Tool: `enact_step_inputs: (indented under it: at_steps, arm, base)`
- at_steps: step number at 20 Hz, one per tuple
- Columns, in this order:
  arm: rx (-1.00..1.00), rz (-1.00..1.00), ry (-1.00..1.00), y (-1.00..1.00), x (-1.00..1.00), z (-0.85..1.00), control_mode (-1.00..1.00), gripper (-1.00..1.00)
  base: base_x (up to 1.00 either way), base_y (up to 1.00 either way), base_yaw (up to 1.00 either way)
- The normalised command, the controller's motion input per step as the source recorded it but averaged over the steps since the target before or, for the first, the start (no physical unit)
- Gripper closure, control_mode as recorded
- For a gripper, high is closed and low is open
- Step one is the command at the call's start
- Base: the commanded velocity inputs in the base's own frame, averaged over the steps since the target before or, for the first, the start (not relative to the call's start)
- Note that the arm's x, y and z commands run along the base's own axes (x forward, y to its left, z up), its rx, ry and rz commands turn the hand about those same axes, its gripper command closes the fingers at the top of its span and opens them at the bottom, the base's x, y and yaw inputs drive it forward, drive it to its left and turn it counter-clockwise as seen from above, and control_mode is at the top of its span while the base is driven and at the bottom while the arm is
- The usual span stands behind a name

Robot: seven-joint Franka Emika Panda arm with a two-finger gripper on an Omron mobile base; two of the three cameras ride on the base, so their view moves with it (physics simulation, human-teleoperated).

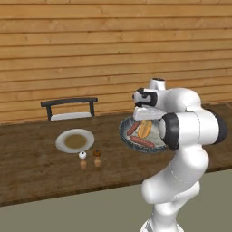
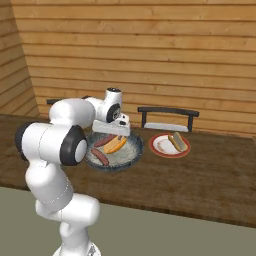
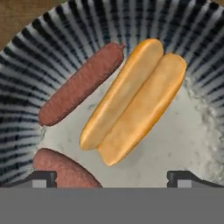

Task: Place one bun and one sausage from the bowl on each plate.

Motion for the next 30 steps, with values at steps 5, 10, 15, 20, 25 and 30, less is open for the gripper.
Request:
enact_step_inputs:
  at_steps: [5,10,15,20,25,30]
  arm:
    - [0.04,-0.28,0.03,0.05,0.34,-0.52,-1.0,-1.0]
    - [0.1,-0.04,-0.01,-0.68,-0.05,-0.08,-1.0,-1.0]
    - [0.01,0.0,0.0,-0.01,0.04,-0.25,-1.0,-1.0]
    - [0.0,0.0,0.0,0.24,0.08,-0.17,-1.0,-1.0]
    - [0.0,-0.01,0.0,0.04,0.05,-0.24,-1.0,-1.0]
    - [0.0,0.0,0.0,0.14,0.0,-0.09,-1.0,-1.0]
  base:
    - [0.0,0.0,0.0]
    - [0.0,0.0,0.0]
    - [0.0,0.0,0.0]
    - [0.0,0.0,0.0]
    - [0.0,0.0,0.0]
    - [0.0,0.0,0.0]
